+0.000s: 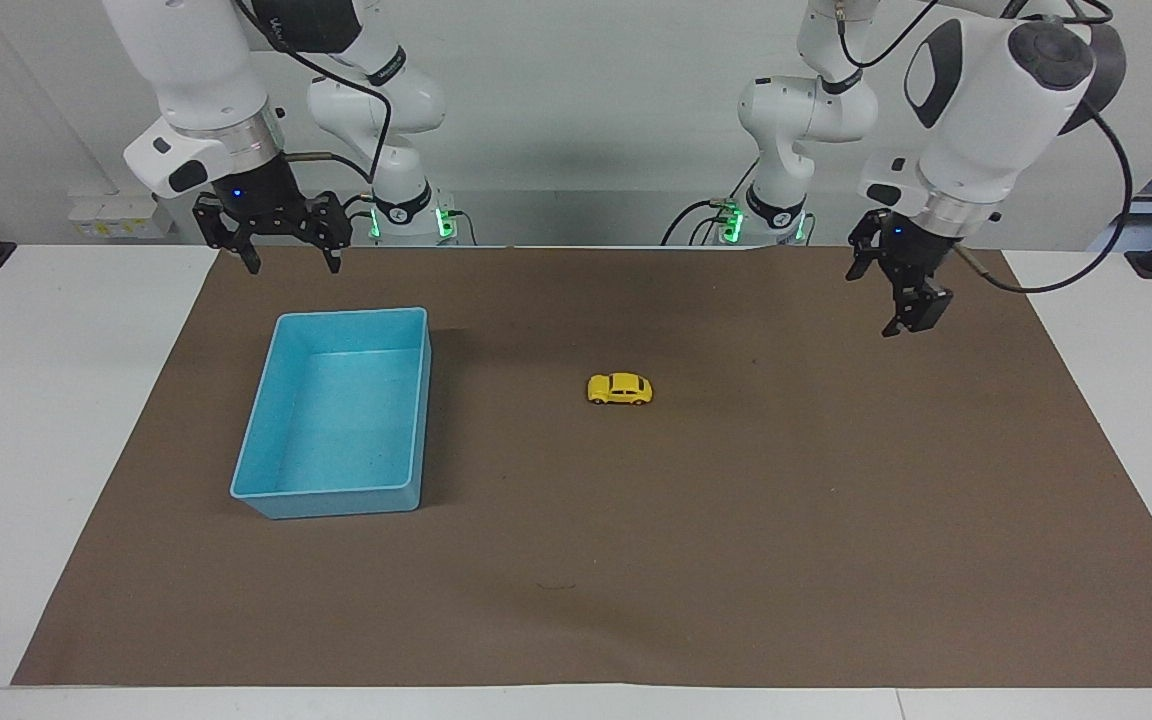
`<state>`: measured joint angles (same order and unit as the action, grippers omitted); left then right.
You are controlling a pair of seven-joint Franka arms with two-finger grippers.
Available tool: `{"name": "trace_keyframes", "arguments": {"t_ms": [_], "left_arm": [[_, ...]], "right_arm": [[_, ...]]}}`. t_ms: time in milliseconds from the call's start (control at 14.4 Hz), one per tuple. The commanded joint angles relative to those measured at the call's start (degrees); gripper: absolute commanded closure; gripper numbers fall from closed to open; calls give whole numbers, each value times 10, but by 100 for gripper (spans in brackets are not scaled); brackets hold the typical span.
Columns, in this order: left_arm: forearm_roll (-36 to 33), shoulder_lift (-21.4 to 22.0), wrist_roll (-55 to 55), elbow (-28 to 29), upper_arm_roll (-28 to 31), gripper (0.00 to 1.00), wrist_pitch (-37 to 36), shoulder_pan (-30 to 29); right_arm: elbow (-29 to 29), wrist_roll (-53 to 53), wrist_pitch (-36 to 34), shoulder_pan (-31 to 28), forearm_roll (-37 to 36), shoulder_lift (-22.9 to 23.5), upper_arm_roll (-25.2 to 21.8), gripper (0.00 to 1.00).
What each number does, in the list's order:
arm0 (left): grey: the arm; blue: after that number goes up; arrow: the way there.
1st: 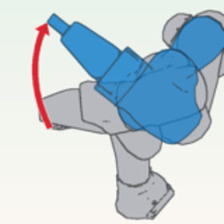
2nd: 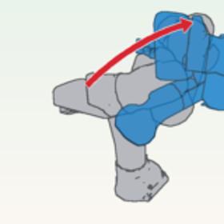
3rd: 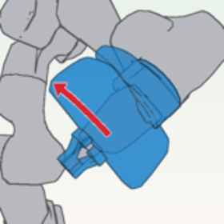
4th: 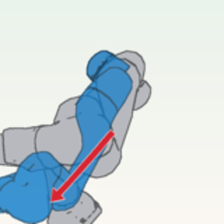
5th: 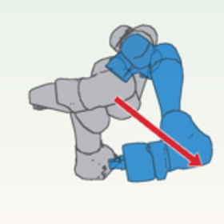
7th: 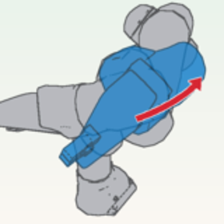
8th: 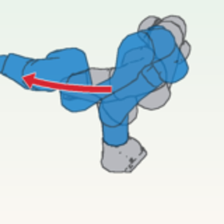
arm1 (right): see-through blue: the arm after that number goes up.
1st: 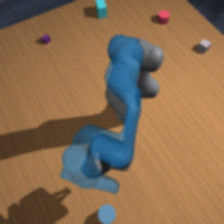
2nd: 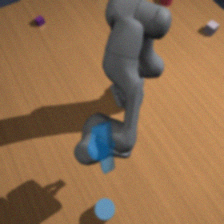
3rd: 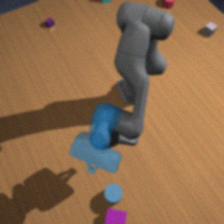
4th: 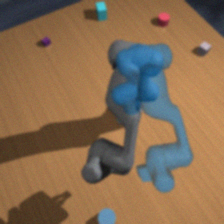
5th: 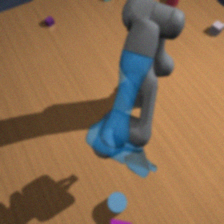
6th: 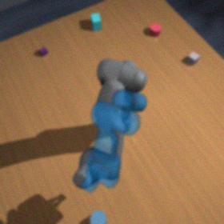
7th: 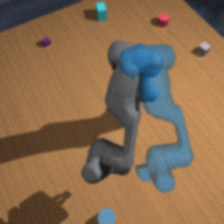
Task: Wind up and store yellow beetle car
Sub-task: 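Move the left gripper down onto the yellow toy car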
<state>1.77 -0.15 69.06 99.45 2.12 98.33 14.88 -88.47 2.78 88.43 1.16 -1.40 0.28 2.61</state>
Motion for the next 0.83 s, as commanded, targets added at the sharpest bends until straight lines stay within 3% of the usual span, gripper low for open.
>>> {"name": "trace_keyframes", "arguments": {"t_ms": [0, 417, 765], "left_arm": [[5, 12, 15, 56, 10, 0, 56, 34], [8, 3, 15, 140, 10, 0, 209, 81], [10, -75, -52, 147, 10, 0, 287, 151]], "right_arm": [[-2, 3, -1, -9, 3, -6, 6, 0], [-2, 3, -1, -9, 3, -6, 6, 0], [-2, 3, -1, -9, 3, -6, 6, 0]]}}
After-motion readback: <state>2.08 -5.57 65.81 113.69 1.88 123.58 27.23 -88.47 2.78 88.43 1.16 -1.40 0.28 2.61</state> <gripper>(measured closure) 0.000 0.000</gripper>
